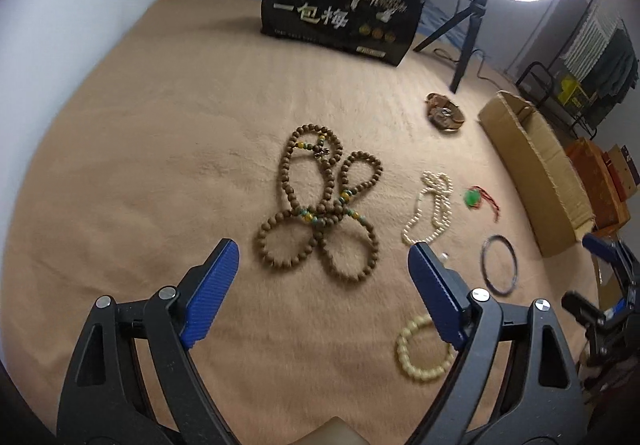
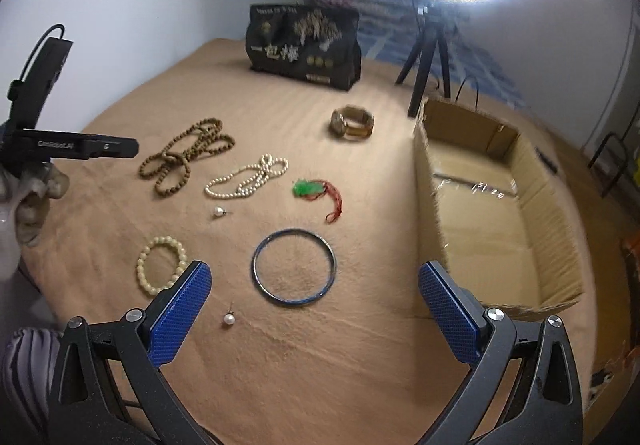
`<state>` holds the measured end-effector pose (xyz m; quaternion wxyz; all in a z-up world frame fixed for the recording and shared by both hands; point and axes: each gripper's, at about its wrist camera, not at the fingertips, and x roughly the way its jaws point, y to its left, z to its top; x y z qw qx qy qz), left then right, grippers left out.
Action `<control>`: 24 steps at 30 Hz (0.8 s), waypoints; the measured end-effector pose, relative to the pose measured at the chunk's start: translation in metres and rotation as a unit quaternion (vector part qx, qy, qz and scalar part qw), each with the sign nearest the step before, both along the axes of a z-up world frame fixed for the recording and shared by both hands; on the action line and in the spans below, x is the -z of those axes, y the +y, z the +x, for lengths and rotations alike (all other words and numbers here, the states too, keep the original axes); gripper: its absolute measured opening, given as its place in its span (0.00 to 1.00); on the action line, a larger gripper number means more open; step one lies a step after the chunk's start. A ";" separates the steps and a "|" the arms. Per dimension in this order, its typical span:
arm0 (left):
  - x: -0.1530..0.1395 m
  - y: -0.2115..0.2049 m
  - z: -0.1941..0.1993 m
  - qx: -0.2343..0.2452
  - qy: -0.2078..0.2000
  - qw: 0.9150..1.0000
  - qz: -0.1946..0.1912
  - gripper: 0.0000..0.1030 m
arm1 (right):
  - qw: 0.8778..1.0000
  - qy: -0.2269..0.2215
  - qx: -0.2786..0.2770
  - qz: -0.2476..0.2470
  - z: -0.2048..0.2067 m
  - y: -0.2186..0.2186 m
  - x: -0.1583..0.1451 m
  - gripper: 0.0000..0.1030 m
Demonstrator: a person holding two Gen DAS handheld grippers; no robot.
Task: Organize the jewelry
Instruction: 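Grasp the brown wooden bead strand with the left tool while the right tool grasps the blue bangle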
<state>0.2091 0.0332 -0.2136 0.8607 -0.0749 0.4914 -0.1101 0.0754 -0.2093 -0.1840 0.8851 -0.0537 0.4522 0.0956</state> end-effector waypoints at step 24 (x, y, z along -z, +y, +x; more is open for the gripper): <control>0.052 -0.011 0.049 -0.003 0.024 0.998 0.052 0.72 | 0.998 0.066 0.000 -0.015 0.037 0.020 0.070 1.00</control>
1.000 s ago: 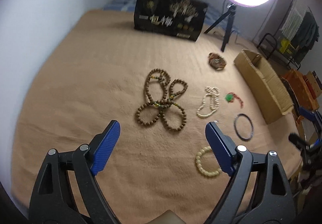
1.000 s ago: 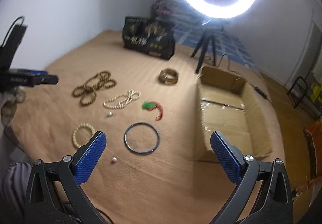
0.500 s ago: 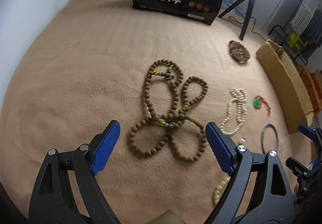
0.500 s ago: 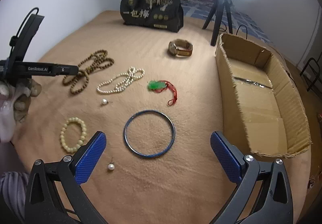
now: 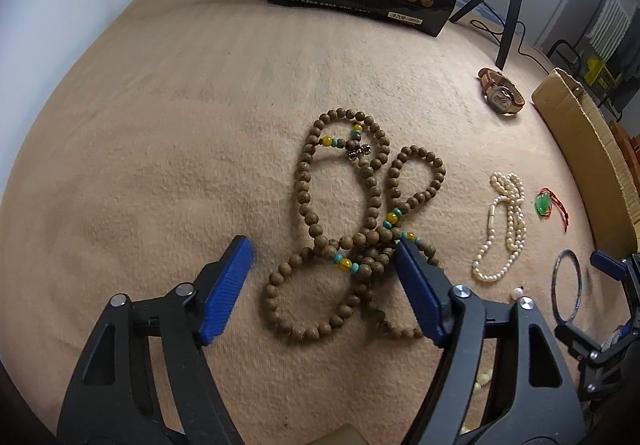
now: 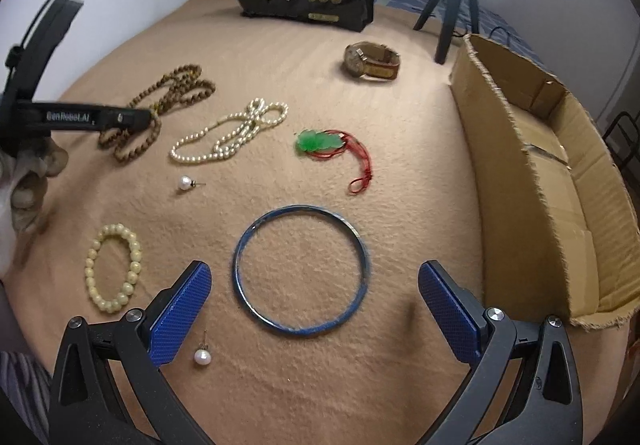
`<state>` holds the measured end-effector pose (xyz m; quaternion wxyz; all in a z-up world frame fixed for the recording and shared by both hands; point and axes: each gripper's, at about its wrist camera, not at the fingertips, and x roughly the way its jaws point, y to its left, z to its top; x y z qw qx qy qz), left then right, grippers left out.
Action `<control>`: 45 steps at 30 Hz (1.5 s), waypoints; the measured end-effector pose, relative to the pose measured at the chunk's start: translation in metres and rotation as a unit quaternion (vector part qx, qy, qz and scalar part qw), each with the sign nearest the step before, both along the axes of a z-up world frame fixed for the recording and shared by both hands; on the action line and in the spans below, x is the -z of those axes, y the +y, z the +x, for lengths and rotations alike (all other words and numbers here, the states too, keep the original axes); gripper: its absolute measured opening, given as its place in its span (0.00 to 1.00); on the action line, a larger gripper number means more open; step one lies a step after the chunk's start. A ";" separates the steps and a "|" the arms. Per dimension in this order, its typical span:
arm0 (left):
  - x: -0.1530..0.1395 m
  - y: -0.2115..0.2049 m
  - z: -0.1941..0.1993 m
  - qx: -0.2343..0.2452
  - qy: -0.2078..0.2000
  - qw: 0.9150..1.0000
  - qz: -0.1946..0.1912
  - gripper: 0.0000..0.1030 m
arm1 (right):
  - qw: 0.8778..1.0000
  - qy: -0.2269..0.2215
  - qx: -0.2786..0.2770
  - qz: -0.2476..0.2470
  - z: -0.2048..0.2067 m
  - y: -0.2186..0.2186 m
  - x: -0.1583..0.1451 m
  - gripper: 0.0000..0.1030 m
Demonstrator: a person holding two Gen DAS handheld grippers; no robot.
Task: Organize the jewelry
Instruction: 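Grasp the brown wooden bead strand with the left tool while the right tool grasps the blue bangle, then carry the bead strand with the left tool while the right tool carries the bangle over the box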
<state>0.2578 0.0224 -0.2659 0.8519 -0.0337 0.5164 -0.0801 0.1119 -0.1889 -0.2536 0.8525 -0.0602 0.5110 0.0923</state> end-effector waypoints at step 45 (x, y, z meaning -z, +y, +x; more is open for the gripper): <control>-0.106 0.030 -0.057 -0.038 -0.085 0.992 -0.086 0.10 | 0.995 -0.081 0.026 0.044 -0.042 -0.031 -0.088 0.70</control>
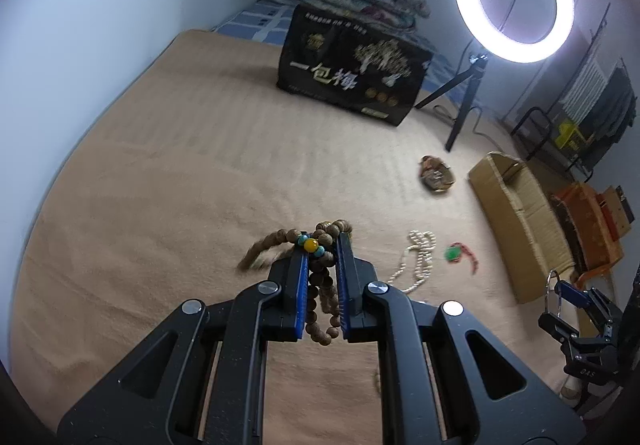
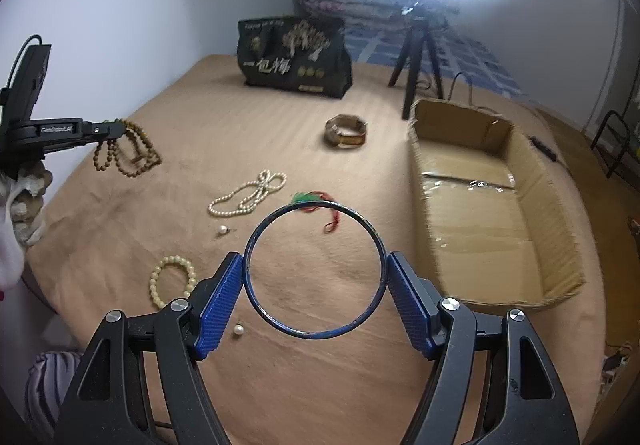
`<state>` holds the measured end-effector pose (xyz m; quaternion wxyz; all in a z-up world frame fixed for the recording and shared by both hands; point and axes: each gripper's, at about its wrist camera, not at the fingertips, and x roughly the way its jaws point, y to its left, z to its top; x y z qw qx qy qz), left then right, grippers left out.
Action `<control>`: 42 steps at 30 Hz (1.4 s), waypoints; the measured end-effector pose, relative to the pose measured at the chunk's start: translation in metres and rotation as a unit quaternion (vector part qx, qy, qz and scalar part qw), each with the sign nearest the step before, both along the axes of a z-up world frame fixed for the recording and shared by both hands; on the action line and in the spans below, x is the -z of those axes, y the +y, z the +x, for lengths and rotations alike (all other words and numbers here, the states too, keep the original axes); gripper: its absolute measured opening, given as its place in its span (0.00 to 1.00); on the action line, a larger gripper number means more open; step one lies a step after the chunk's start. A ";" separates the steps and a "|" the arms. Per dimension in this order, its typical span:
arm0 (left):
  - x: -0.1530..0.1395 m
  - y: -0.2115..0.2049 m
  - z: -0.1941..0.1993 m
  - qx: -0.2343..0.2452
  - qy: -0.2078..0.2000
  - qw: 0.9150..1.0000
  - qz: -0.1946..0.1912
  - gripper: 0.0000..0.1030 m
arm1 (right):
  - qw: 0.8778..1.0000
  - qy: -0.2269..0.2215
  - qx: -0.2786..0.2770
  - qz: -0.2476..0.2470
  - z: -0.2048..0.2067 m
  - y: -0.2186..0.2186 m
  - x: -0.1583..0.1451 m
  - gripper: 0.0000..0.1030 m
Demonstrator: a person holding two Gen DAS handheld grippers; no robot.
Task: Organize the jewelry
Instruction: 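Carry the bead strand with the left tool while the right tool carries the bangle over the box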
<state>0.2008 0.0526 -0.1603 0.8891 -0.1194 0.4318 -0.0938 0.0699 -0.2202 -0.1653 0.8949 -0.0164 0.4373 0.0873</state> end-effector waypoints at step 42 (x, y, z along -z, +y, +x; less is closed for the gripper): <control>-0.082 -0.261 0.045 0.189 -0.074 0.976 -0.081 0.10 | 0.993 -0.046 0.112 -0.012 0.011 -0.146 -0.031 0.70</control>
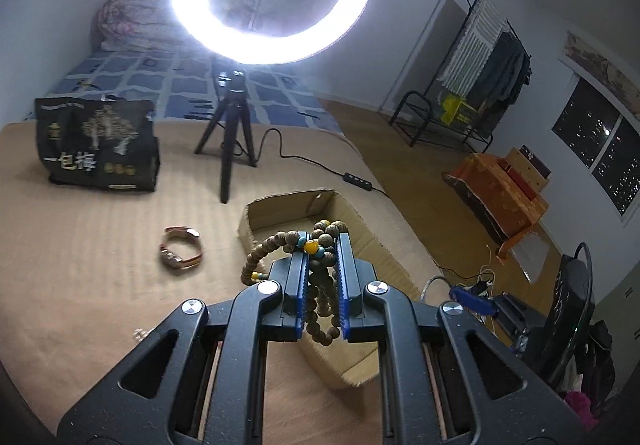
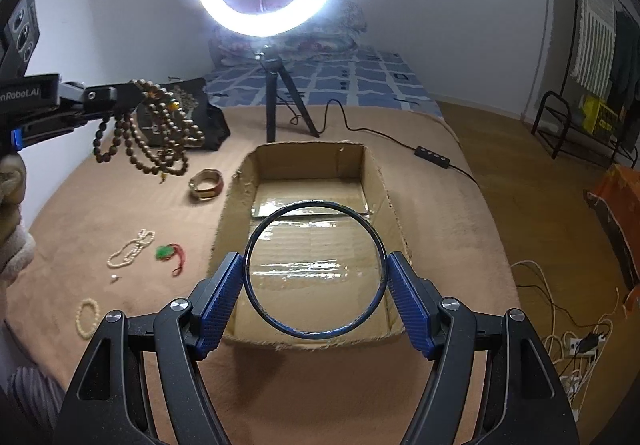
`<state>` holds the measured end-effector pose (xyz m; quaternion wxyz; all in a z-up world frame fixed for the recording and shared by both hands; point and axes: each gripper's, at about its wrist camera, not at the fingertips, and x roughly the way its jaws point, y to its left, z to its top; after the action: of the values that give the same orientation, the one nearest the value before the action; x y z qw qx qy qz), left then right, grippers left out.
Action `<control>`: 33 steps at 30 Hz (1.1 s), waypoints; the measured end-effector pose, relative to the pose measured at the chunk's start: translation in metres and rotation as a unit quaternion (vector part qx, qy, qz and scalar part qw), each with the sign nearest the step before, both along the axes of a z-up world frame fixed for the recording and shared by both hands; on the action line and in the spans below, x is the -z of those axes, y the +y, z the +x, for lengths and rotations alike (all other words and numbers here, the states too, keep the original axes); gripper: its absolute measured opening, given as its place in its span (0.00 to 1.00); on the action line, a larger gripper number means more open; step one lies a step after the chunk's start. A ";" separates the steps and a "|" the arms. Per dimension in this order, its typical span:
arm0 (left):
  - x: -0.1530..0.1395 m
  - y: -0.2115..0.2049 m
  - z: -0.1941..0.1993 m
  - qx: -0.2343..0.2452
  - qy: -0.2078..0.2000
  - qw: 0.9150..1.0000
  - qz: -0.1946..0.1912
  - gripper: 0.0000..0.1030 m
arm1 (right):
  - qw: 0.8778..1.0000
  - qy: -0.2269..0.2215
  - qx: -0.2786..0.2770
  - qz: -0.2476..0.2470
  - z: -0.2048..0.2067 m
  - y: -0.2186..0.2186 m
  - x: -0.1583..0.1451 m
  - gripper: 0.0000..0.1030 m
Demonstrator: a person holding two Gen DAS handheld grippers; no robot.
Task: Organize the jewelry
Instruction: 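Carry the bead strand with the left tool while the right tool carries the bangle over the box, then open the right tool dropping the bangle into the box while the left tool releases the beads there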
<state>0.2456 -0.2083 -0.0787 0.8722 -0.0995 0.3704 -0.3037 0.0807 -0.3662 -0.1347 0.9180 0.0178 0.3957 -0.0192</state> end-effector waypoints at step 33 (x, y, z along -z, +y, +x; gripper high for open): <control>0.068 -0.080 0.025 0.024 -0.003 0.989 0.145 0.33 | 0.998 0.054 0.031 -0.026 0.037 -0.015 0.043 0.76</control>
<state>0.2701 -0.2884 -0.1463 0.8708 0.0382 0.4104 -0.2680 0.1178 -0.3814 -0.1775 0.8942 0.0047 0.4437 -0.0586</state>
